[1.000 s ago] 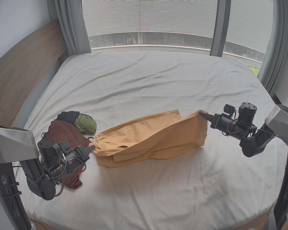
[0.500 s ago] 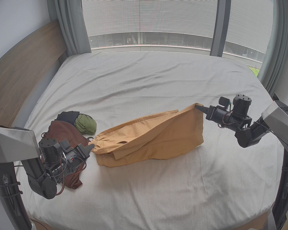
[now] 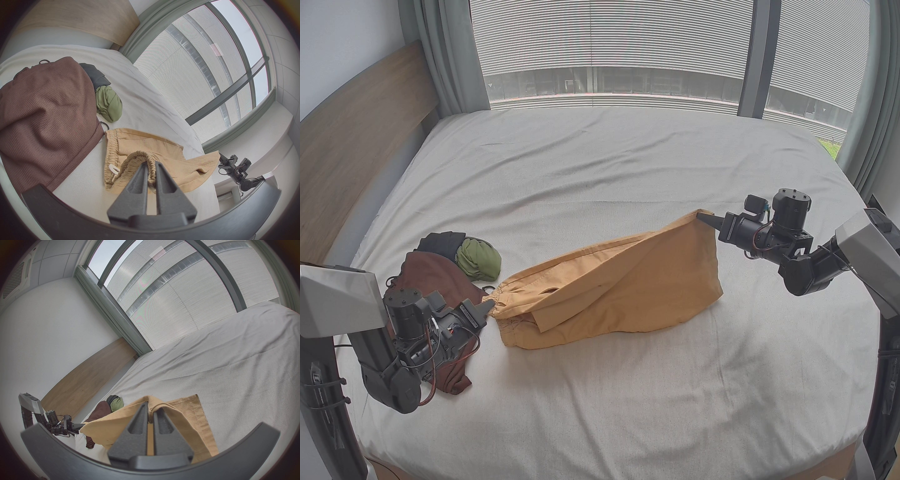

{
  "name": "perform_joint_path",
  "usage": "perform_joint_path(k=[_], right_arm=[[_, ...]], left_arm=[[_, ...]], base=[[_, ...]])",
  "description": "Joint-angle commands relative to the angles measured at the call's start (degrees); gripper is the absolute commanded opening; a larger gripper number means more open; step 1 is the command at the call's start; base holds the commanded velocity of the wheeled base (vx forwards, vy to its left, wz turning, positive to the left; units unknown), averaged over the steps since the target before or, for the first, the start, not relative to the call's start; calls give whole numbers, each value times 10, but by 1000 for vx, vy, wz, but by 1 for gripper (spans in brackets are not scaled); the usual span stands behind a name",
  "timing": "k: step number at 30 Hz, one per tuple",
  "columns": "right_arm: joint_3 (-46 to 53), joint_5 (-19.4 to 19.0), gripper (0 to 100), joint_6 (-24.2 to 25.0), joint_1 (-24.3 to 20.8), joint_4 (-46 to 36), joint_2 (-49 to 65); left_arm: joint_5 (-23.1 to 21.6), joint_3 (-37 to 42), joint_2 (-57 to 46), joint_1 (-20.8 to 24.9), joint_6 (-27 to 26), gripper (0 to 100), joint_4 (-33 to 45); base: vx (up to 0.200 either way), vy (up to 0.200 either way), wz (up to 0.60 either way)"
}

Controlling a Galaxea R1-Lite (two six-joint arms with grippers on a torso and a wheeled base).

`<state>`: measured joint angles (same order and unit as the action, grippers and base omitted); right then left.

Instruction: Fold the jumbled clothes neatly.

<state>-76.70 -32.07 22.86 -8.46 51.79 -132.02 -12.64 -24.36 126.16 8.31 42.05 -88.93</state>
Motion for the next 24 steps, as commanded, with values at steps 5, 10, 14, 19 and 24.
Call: perform_joint_path(k=[5,10,14,19,24], right_arm=[[-41,3,0,-3,-1,-11,-31],[-58,3,0,-3,-1,-12,-44],[-78,3,0,-3,-5,-12,-55],[-108,3,0,-3,-9,-25,-68],[-135,3,0,-3,-13,-42,-82]], left_arm=[[1,-5,7,-2,1,0,0],[1,-9,8,-10,1,0,0],[1,-13,17,-12,1,0,0],[2,-16,20,-15,1,0,0],[6,-23,21,-21,1,0,0]], base=[[0,0,0],[0,0,0],[0,0,0],[0,0,0],[0,0,0]])
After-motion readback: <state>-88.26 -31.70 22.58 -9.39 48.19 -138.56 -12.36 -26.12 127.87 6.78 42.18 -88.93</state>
